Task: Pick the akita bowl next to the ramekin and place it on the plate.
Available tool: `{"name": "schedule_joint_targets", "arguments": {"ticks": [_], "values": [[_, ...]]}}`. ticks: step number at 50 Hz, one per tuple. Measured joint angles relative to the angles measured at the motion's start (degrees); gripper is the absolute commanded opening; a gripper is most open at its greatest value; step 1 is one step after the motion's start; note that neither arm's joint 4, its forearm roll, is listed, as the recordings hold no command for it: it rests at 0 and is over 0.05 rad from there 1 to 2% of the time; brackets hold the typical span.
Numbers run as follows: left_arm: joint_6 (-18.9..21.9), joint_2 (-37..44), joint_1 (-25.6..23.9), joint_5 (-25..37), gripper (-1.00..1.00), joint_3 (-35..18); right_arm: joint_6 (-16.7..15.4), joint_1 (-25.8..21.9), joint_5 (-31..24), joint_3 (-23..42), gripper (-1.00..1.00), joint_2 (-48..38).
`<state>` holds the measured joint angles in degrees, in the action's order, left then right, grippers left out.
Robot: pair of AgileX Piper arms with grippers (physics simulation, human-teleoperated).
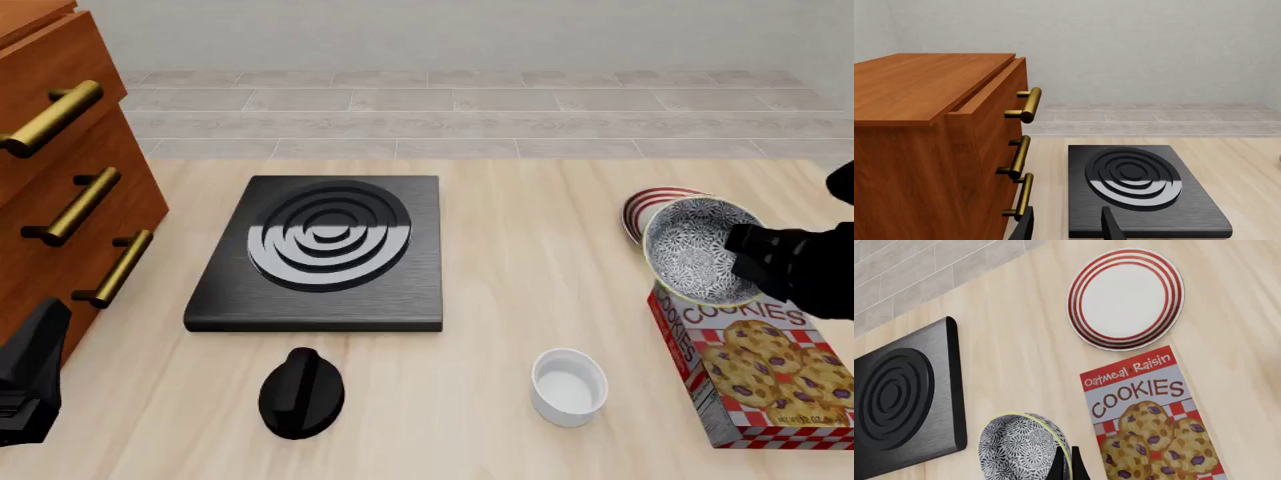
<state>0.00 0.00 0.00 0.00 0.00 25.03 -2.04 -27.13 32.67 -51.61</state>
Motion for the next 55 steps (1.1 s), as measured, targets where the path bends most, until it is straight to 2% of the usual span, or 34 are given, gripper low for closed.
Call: {"name": "schedule_joint_targets", "arguments": {"ticks": [25,55], "values": [[0.00,0.00,0.00,0.00,1.00,0.00,-1.53,4.51,3.29,4.74,-1.00,-5.46],[0.00,0.00,0.00,0.00,1.00,0.00,-3.76,9.90,7.76,5.98,-1.00,-10.20]]}}
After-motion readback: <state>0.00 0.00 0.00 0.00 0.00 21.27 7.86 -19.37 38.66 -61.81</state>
